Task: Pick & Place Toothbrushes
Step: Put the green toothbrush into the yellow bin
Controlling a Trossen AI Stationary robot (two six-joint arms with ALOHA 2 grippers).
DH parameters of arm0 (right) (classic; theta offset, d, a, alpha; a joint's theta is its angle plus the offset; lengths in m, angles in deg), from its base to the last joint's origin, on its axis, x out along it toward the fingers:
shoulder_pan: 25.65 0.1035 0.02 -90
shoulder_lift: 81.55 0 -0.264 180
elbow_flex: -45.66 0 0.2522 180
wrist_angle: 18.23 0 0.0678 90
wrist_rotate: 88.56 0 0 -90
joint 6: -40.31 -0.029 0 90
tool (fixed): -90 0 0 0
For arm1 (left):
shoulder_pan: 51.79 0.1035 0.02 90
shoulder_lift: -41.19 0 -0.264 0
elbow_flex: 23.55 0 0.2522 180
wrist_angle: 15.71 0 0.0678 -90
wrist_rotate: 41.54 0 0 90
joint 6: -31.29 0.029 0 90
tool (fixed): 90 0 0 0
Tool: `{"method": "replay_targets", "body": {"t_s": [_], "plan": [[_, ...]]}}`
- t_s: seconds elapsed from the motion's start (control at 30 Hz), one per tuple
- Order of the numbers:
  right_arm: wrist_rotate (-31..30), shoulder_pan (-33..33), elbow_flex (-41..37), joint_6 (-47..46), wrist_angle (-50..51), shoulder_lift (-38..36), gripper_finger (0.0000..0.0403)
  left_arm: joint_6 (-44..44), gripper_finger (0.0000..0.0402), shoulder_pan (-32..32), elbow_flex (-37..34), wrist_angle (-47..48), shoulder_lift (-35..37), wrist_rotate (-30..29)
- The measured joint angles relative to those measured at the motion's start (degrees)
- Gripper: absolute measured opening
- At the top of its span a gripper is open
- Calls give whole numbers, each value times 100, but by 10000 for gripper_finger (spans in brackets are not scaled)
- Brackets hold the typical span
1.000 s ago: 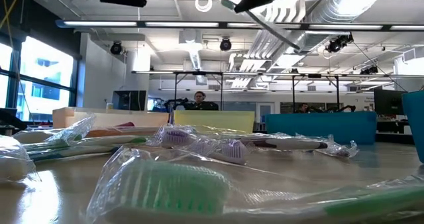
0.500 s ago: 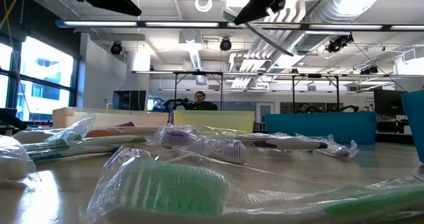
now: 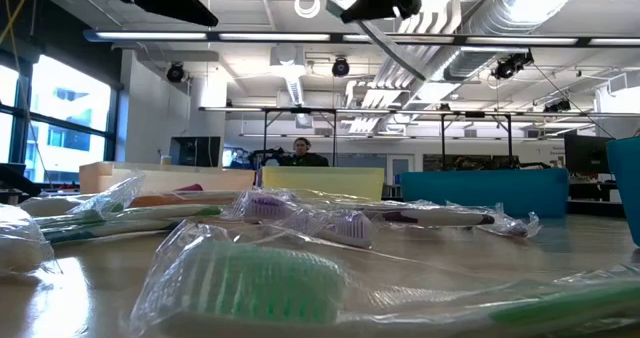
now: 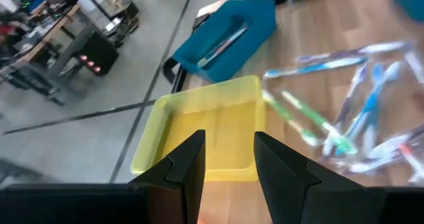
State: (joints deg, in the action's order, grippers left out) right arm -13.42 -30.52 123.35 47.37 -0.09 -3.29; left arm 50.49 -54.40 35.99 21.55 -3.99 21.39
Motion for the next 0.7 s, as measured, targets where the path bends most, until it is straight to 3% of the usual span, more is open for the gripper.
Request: {"method": "replay_targets", "body": {"t_s": [0.1, 0.3, 0.7], "plan": [[570, -89, -64, -4, -531, 76, 7, 4, 124, 0, 0, 0, -133, -386], [759, -296, -75, -159, -1487, 535, 7, 393, 124, 2, 0, 62, -215, -663], [533, -696, -79, -693, -2731, 1575, 7, 499, 124, 2, 0, -4, -241, -588]]}}
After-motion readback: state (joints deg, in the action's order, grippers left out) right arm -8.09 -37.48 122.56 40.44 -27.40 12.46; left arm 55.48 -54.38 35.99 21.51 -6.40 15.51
